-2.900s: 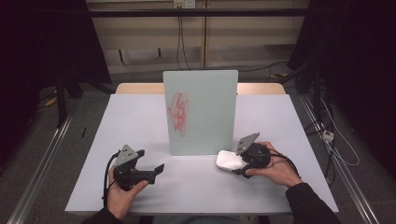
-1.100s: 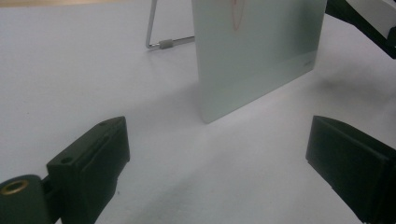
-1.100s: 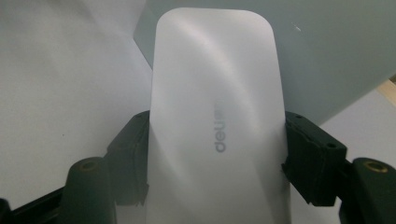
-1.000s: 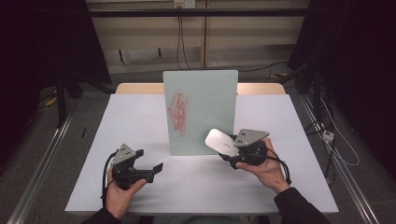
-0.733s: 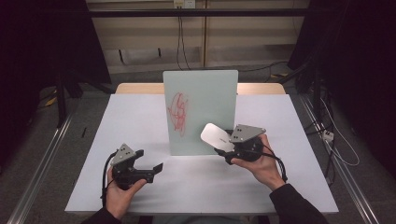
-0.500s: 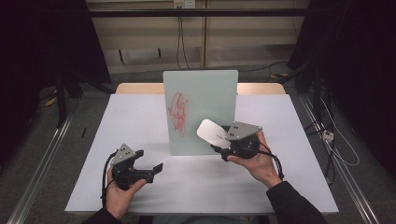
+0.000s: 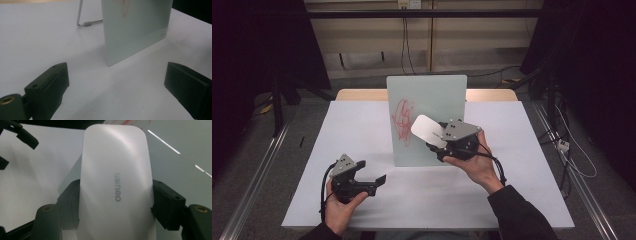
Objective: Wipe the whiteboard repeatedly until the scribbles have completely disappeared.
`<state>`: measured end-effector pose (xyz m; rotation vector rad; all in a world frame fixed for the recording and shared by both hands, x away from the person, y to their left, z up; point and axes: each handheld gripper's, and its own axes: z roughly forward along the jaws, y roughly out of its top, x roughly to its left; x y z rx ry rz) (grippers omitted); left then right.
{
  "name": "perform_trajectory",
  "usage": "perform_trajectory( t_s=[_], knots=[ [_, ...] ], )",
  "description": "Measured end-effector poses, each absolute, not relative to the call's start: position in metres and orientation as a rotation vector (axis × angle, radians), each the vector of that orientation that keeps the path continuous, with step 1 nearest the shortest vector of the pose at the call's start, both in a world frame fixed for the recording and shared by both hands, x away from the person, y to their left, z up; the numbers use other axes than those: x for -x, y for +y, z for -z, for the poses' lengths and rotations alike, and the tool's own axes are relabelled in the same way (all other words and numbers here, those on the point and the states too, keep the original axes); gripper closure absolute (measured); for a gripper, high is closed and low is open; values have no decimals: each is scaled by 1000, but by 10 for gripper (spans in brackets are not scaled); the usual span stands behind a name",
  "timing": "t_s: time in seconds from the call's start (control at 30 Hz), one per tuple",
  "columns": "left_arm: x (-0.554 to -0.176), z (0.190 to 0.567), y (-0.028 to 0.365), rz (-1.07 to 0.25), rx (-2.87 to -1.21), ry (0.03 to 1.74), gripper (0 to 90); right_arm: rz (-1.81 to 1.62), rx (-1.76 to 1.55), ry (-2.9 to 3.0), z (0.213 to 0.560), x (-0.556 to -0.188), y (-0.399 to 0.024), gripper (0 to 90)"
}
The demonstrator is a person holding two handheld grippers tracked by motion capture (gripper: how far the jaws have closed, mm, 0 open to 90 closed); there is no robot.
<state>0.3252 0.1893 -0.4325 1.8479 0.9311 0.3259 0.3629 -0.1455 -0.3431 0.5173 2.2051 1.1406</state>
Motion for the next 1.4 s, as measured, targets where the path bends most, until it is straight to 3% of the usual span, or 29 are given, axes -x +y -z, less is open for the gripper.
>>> perform_trajectory(
  t_s=[0.73,1.4],
  knots=[
    [-325,433,190,-313,-1852,932,56,-1034,-450,2058,311,-397,-100,315],
    [-325,433,190,-317,-1855,934,56,-890,-341,2005,341,-390,-73,316]
  ],
)
